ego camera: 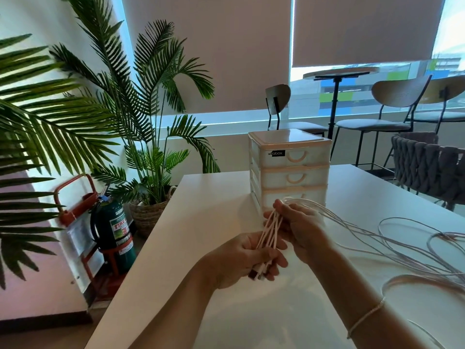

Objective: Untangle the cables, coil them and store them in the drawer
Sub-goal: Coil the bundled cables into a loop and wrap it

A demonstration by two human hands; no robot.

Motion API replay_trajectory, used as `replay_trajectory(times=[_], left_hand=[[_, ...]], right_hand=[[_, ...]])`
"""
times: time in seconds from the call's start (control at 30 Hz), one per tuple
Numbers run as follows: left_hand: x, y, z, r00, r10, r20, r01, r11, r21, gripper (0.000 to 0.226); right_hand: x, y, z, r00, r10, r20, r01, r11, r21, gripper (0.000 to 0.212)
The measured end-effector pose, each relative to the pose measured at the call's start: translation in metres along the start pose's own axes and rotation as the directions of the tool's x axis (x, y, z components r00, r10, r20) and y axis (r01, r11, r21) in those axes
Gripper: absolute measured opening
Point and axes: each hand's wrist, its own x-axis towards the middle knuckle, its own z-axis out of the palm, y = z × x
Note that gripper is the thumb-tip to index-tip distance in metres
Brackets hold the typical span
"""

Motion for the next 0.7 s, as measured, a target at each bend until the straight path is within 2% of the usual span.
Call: replay_trajectory(times=[0.13,0.27,0.43,0.57,0.7], left_hand=[[0.0,-0.001,-0.001,1.0,-0.014,-0.01,0.014,0.997,0.073,0.017],[0.002,-0.002,0.0,0.997,-0.032,-0.064,0.039,0.992,0.117,0.012],[0.01,-0.005,0.006,0.962,0.038,-0.272,0.013,0.983,0.182,0.032],[0.011,-0.006,0.005,0.949,0.049,-0.312,-0.011,0.992,0.122,0.02],[0.011,-0.002,0.009,0.919,0.087,-0.385,-0.009,0.98,0.2,0.015]], right_hand=[[0.001,0.001,0.0,0.998,-0.068,-0.015,0.064,0.983,-0.17,0.017],[0.001,0.0,0.002,0.997,-0.072,-0.02,0.065,0.97,-0.232,0.013],[0.001,0.0,0.004,0.996,-0.091,-0.019,0.082,0.954,-0.288,0.011],[0.002,0.002,0.003,0.992,-0.122,-0.025,0.104,0.923,-0.37,0.012],[0.003,0.003,0.002,0.989,-0.142,-0.03,0.116,0.895,-0.43,0.013]])
